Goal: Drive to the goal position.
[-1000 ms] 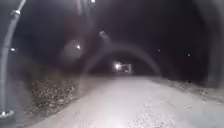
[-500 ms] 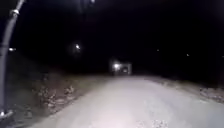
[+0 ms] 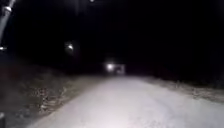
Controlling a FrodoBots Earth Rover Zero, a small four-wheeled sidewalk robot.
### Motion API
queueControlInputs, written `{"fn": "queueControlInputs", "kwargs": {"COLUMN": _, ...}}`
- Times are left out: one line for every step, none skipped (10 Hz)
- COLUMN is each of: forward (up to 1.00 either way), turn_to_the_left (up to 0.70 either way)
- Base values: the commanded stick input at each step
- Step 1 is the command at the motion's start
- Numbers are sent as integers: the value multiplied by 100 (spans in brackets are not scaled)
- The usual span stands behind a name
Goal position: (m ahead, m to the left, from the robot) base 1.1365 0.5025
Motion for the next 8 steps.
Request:
{"fn": "queueControlInputs", "kwargs": {"forward": 0, "turn_to_the_left": -70}}
{"fn": "queueControlInputs", "kwargs": {"forward": 0, "turn_to_the_left": -70}}
{"fn": "queueControlInputs", "kwargs": {"forward": 0, "turn_to_the_left": -70}}
{"fn": "queueControlInputs", "kwargs": {"forward": 0, "turn_to_the_left": -70}}
{"fn": "queueControlInputs", "kwargs": {"forward": 0, "turn_to_the_left": -70}}
{"fn": "queueControlInputs", "kwargs": {"forward": 0, "turn_to_the_left": -70}}
{"fn": "queueControlInputs", "kwargs": {"forward": 0, "turn_to_the_left": -70}}
{"fn": "queueControlInputs", "kwargs": {"forward": 0, "turn_to_the_left": -70}}
